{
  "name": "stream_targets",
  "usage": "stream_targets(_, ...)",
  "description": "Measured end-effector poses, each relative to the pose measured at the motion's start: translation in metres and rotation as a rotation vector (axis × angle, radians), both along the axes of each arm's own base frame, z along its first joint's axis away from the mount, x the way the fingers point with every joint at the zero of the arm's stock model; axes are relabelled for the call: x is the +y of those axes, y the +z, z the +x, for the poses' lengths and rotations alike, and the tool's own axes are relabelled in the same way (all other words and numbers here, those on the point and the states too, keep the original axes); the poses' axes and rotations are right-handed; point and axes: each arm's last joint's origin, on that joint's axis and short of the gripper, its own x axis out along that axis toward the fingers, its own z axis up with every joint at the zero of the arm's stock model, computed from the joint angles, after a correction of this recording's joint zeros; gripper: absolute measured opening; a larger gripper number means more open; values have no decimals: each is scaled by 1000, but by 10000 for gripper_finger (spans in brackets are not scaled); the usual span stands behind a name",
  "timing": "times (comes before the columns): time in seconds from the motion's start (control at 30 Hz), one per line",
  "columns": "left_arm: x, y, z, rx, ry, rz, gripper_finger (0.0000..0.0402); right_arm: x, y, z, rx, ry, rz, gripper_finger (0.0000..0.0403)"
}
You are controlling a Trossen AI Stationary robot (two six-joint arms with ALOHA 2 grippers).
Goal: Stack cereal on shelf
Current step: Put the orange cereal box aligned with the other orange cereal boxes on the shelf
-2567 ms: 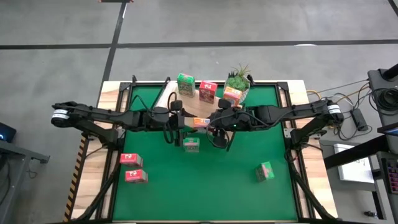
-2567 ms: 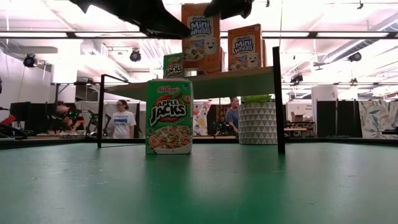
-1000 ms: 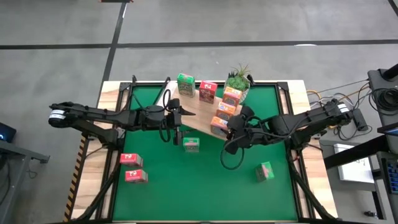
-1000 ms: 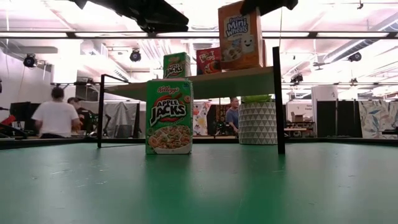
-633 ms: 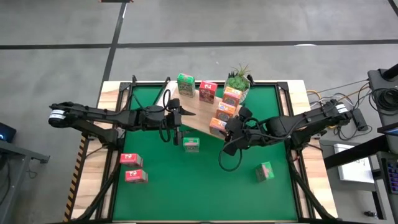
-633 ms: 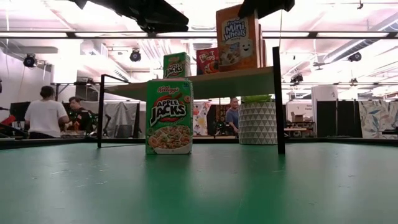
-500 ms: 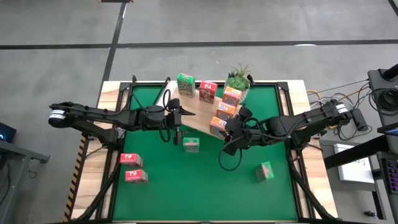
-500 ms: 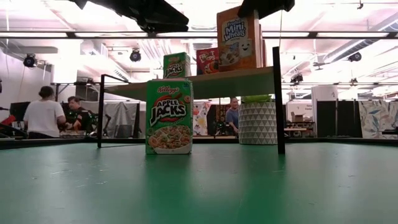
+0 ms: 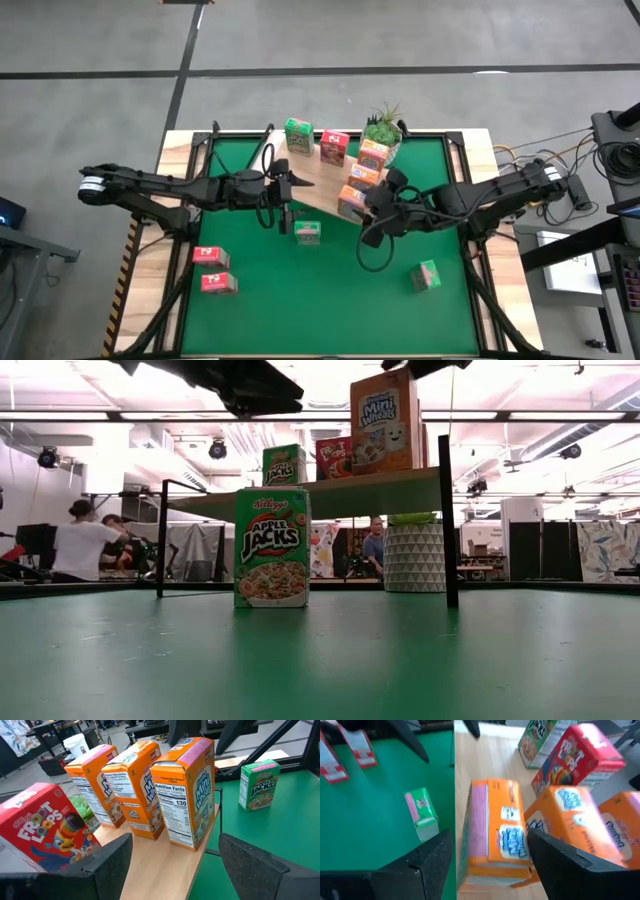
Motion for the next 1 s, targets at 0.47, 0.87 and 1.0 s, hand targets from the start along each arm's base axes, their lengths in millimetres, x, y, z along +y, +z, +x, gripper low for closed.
stream_targets(0.47,-23,-21,-4,-67,-77,-37,278,14,32,-3,-58,185,141,193)
stream_targets(0.87,-24,-22,-5,-63,-78,-33,267,24,12,-10,34,148,118,28)
stream_targets(1.0,-23,-22,-5,-63,-78,-33,267,22,10,-10,34,118,82,11)
